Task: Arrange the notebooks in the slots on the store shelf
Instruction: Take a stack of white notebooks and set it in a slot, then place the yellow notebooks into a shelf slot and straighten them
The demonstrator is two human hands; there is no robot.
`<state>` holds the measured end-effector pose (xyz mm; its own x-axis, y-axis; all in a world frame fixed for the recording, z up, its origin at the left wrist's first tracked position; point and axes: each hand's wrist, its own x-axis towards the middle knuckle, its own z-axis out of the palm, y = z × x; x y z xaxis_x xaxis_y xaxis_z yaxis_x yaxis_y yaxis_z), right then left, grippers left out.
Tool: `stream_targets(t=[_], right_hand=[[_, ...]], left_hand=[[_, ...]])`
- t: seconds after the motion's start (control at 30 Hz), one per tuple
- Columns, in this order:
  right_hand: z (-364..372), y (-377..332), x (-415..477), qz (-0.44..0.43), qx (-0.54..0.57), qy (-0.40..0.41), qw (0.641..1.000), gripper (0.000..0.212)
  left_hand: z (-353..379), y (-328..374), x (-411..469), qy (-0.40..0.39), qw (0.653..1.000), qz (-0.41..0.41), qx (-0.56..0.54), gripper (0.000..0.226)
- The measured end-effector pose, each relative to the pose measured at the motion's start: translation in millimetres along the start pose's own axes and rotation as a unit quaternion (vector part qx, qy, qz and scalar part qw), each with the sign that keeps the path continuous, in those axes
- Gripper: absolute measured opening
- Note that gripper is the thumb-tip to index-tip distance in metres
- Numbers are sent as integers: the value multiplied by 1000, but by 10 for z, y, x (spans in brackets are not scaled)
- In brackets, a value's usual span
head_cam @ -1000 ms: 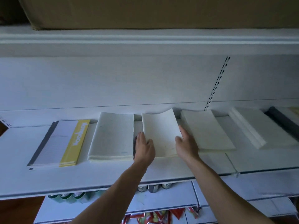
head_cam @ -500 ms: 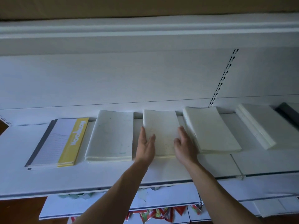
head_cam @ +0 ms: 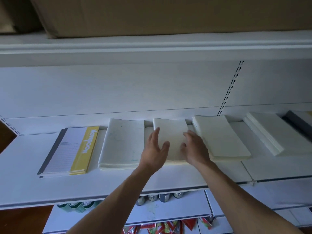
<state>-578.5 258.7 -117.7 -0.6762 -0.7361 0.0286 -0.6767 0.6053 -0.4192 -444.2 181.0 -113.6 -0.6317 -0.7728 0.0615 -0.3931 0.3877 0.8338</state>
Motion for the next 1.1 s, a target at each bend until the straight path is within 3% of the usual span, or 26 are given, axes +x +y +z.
stream_targets(t=[0.1,0.23,0.4,0.5,0.63,0.8,0.93,1.1], right_hand=[[-86,-274,41,-49,-40,13,998,41],[-22,-891,97,-149,-74,11,986,28],[294,-1871,18,-258,-82,-15,962,31],[555,-2428,-115,-280,-64,-49,957,34],[972,-3012,-240,-258,-21,-115,959,33],[1420,-3311,-264,-129,17,-188,973,50],[1628,-3300,-325,-73,38,-152,985,64],[1838,-3258,-416,-84,-15,-56,995,53]], left_hand=[[-381,81,-73,18,989,36,143,37],[-972,-9,-197,73,954,40,289,29],[-1698,-521,-432,95,940,-65,321,34],[-2117,-883,-586,98,935,-122,318,38],[-2622,-1329,-647,80,935,-219,266,39],[-3005,-1752,-611,14,949,-286,131,45],[-3007,-1910,-542,17,957,-291,-6,22],[-2982,-1992,-542,32,956,-274,-102,27]])
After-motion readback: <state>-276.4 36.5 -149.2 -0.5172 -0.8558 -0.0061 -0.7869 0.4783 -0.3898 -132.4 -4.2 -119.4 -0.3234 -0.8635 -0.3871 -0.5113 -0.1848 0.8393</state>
